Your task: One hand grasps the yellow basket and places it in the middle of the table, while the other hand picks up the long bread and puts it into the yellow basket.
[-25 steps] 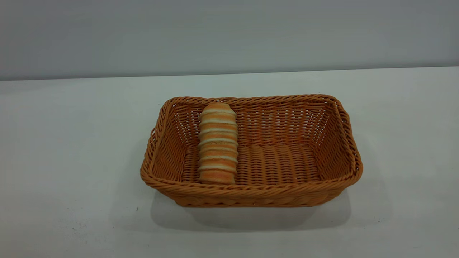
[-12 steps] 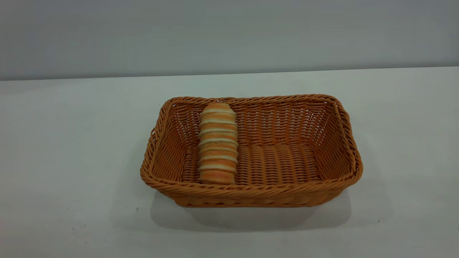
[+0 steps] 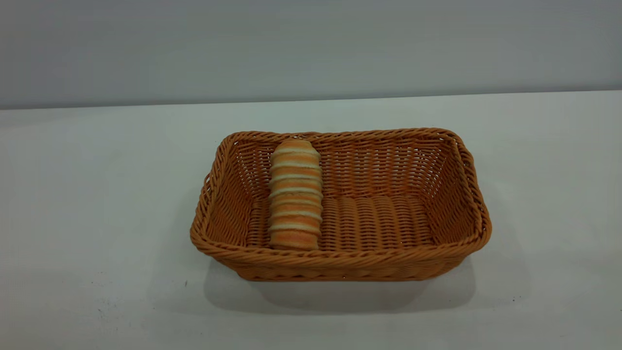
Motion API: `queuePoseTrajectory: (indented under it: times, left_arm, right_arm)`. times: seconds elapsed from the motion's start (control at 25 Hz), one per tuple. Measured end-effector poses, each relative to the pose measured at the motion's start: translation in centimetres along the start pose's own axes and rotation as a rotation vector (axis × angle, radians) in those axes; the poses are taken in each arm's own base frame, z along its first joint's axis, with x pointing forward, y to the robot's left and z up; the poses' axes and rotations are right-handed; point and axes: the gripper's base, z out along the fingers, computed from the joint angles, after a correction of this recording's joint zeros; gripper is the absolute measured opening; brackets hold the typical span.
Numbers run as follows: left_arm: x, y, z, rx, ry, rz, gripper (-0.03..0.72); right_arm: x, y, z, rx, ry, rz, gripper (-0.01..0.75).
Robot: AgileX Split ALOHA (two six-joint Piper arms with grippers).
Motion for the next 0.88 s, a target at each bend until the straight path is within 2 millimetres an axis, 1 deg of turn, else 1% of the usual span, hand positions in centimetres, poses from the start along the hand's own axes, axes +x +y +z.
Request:
queuePoseTrajectory:
  times: [0.88]
  left_arm:
    - [0.03, 0.04, 0.0, 0.023, -0.004, 0.018, 0.557]
  right_arm:
    - [0.01, 0.0, -0.01, -0.001, -0.001, 0.0, 0.546]
